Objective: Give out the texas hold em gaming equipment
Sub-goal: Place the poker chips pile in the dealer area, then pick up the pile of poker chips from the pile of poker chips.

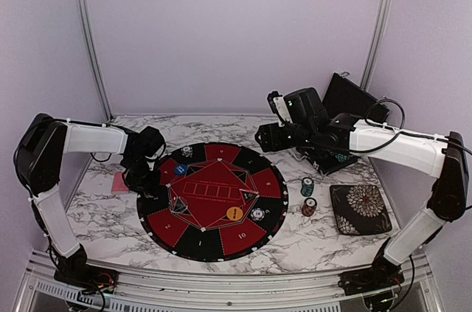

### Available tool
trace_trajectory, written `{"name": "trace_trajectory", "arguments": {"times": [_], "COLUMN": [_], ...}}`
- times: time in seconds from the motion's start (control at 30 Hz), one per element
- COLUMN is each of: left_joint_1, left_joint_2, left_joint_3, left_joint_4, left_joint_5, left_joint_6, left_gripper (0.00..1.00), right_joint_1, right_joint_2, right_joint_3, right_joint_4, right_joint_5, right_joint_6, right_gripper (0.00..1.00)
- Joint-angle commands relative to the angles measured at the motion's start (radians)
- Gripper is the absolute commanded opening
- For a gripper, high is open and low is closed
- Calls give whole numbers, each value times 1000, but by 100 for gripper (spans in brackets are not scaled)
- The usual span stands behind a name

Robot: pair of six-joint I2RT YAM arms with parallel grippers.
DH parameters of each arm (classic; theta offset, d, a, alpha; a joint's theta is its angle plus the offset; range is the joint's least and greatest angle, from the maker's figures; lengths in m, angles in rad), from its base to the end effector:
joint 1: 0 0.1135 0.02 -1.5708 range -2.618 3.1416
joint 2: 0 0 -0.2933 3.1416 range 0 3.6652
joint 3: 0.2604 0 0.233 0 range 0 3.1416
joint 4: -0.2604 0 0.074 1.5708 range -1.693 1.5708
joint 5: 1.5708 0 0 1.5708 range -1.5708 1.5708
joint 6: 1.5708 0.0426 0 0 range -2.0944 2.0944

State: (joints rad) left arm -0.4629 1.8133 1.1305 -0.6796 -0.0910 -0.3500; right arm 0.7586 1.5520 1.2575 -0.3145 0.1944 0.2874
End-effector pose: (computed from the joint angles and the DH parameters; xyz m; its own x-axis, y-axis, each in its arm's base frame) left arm 0.2944 -0.1426 0.1888 -0.9690 0.1020 -0.2248 0.1018 0.9947 0.0126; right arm 0.2541 0.2295 0.3326 -0.5569 -0.1446 -0.8179 -0.4193 0.8990 0.1265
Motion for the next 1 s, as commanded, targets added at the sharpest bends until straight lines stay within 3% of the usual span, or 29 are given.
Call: {"name": "trace_trajectory", "arguments": {"times": [0.0,0.33,0.6,0.97], "left_joint_1": [4,4,1,1], "left_joint_2": [11,-9,-33,-84], "left_joint_3": [-19,-19,8,82], "left_joint_4": [8,6,-12,-41], "left_joint_5": [-13,-7,-6,-21], "left_joint_6": [18,27,51,66], "left_gripper": [47,70,98,99], "right_joint_1": [-6,-6,-6,-6], "right_joint_2": [-20,-25,-29,-51], "right_joint_3": [5,10,13,14], "right_joint_4": [-1,-9,-15,-33], "right_joint_5": [19,23,34,87], "right_joint_6": [2,3,5,21], "right_gripper": [76,76,76,76]}}
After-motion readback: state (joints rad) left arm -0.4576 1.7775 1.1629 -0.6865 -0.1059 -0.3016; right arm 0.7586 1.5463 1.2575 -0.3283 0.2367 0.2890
